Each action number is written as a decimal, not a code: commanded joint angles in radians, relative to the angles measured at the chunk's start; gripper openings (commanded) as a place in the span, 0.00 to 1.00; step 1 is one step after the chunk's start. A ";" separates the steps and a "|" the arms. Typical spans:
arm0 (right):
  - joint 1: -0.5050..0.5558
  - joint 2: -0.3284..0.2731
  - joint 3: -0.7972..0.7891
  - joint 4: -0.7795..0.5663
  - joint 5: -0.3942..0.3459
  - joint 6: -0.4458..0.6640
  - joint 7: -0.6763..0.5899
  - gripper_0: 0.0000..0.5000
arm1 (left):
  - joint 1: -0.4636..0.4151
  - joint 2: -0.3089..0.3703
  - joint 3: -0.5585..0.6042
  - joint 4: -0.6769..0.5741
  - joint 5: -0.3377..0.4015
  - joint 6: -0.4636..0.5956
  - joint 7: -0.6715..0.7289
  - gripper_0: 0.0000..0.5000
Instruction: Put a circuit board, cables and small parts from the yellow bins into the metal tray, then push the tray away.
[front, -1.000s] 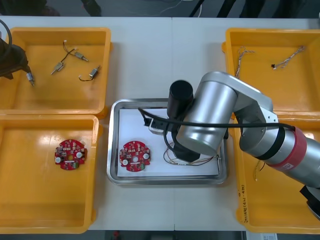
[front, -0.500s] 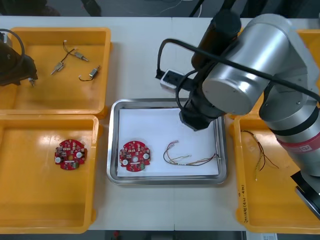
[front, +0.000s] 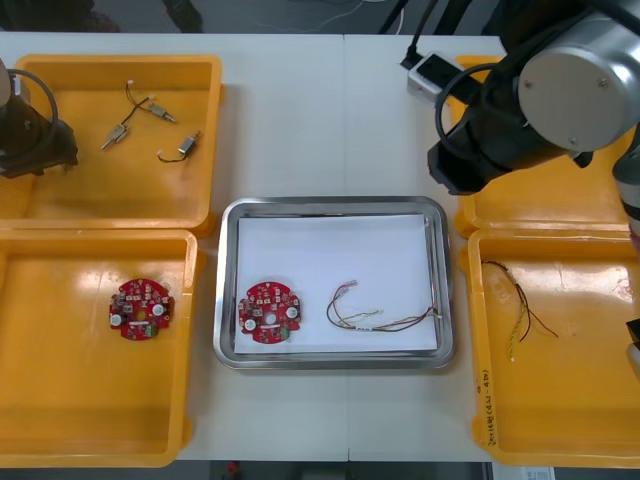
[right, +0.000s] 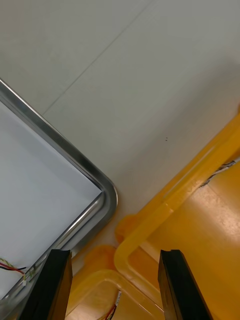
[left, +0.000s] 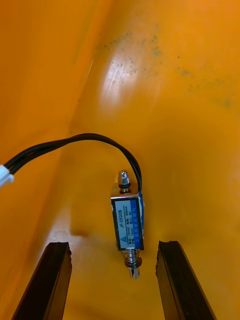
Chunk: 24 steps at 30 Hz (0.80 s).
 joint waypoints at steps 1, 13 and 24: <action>-0.025 -0.045 -0.128 0.022 0.021 0.004 0.051 1.00 | -0.054 -0.011 -0.018 0.002 -0.002 -0.014 -0.096 1.00; -0.068 -0.056 -0.252 0.201 0.151 0.004 0.051 1.00 | -0.054 -0.021 -0.035 0.020 -0.004 -0.060 -0.090 1.00; -0.126 -0.056 -0.372 0.375 0.179 0.004 0.044 1.00 | -0.054 -0.028 -0.035 0.020 -0.005 -0.071 -0.088 0.35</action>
